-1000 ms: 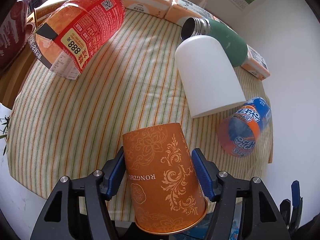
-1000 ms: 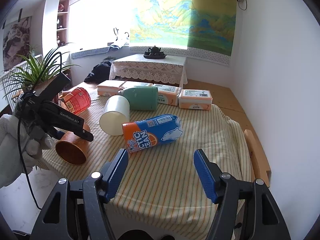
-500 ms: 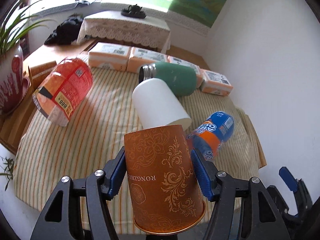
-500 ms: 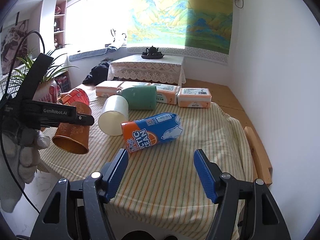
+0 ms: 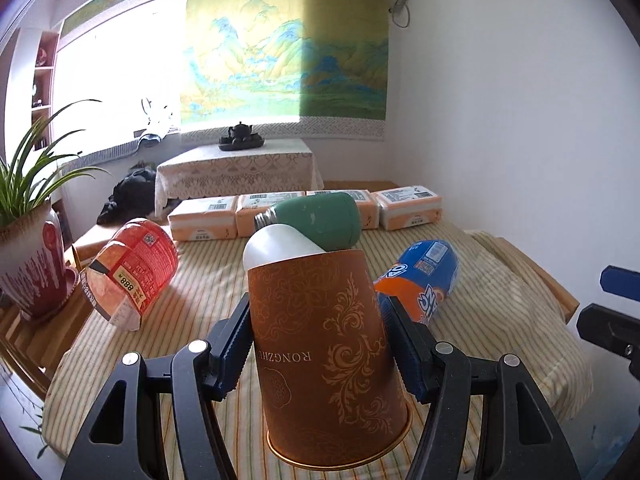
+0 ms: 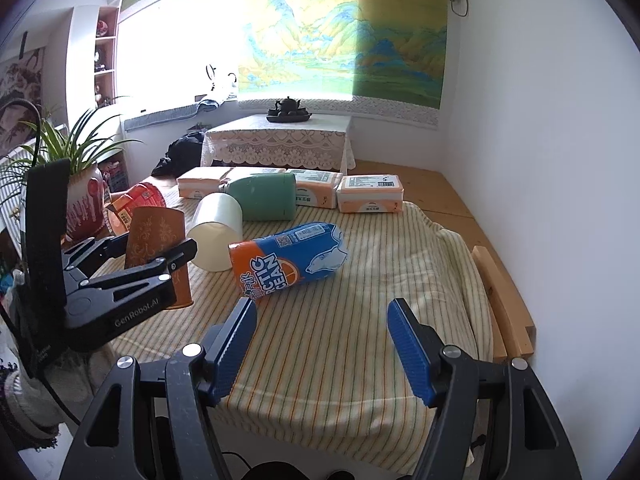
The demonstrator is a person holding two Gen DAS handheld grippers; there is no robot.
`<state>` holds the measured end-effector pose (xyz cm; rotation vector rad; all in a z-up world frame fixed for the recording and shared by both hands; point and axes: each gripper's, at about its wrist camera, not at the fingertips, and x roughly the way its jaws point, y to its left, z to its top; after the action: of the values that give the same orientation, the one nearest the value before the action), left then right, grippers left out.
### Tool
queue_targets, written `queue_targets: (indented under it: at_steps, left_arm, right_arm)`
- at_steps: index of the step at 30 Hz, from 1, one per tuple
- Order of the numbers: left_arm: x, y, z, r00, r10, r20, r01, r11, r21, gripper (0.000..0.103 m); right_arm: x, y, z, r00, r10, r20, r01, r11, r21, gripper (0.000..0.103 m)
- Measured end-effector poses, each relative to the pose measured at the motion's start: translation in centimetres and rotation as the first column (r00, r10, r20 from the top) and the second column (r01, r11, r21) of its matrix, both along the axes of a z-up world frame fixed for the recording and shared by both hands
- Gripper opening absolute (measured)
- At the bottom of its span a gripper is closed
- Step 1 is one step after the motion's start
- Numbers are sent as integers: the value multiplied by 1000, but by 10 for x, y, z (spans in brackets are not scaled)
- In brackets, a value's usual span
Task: Flip cup upside down
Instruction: 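Turn the orange cup with the left gripper so its rim faces up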
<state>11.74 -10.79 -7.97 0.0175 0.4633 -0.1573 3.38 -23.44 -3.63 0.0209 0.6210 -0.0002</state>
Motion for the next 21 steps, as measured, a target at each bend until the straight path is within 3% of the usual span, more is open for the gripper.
queue_targets:
  at_steps: [7, 21]
  left_arm:
    - [-5, 7, -20, 1000, -23, 19, 24, 999, -22, 67]
    - [-18, 6, -35, 993, -82, 82, 80, 996, 30, 67]
  right_arm:
    - [-4, -2, 0, 1000, -10, -1, 10, 1000, 6, 64]
    - [-4, 5, 2, 1000, 1, 0, -1, 1000, 13, 64]
